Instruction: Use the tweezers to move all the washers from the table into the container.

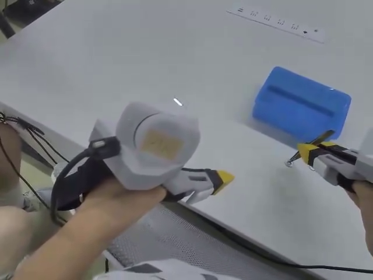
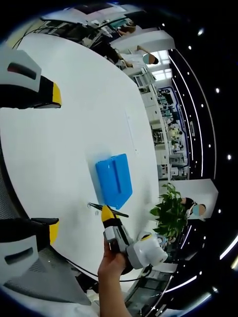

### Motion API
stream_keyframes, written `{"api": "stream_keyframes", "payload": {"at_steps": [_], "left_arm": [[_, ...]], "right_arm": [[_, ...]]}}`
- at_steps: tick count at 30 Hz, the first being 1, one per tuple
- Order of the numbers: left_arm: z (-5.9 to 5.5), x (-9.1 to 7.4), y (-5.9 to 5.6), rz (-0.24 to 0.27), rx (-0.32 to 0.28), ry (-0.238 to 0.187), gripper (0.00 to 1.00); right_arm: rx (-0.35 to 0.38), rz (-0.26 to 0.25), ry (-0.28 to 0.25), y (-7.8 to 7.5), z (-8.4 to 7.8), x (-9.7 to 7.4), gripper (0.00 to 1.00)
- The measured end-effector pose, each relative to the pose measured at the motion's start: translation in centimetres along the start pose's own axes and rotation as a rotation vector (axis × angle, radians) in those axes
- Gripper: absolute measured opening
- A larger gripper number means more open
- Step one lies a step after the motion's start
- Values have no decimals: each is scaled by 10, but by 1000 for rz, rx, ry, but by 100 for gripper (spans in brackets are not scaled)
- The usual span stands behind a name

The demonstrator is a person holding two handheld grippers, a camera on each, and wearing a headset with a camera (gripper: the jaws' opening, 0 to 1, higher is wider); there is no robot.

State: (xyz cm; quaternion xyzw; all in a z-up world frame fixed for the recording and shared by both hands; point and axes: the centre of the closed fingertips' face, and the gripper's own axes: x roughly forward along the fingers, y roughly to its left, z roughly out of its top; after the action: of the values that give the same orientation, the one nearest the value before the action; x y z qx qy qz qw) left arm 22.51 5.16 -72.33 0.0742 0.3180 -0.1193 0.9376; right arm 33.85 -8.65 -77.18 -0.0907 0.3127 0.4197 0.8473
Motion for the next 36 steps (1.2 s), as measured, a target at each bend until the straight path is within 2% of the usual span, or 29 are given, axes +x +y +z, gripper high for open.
{"api": "stream_keyframes", "payload": {"at_steps": [6, 13, 19, 22, 26, 33, 36], "left_arm": [[3, 0, -1, -6, 6, -6, 93], [5, 2, -4, -16, 19, -7, 93], [5, 1, -2, -15, 26, -4, 93], [4, 1, -2, -17, 22, -4, 93], [4, 3, -6, -33, 22, 0, 93], [11, 8, -12, -51, 39, -5, 93], [12, 10, -12, -57, 51, 2, 93]], "right_arm": [[18, 20, -28, 5, 17, -9, 4], [18, 23, -60, 1, 37, -12, 4], [46, 20, -117, -7, 57, -13, 4], [32, 5, -136, -12, 65, -10, 4], [41, -1, -161, -18, 74, -9, 4], [56, -24, -194, -31, 85, -3, 4], [38, -56, -183, -40, 83, 5, 4]]}}
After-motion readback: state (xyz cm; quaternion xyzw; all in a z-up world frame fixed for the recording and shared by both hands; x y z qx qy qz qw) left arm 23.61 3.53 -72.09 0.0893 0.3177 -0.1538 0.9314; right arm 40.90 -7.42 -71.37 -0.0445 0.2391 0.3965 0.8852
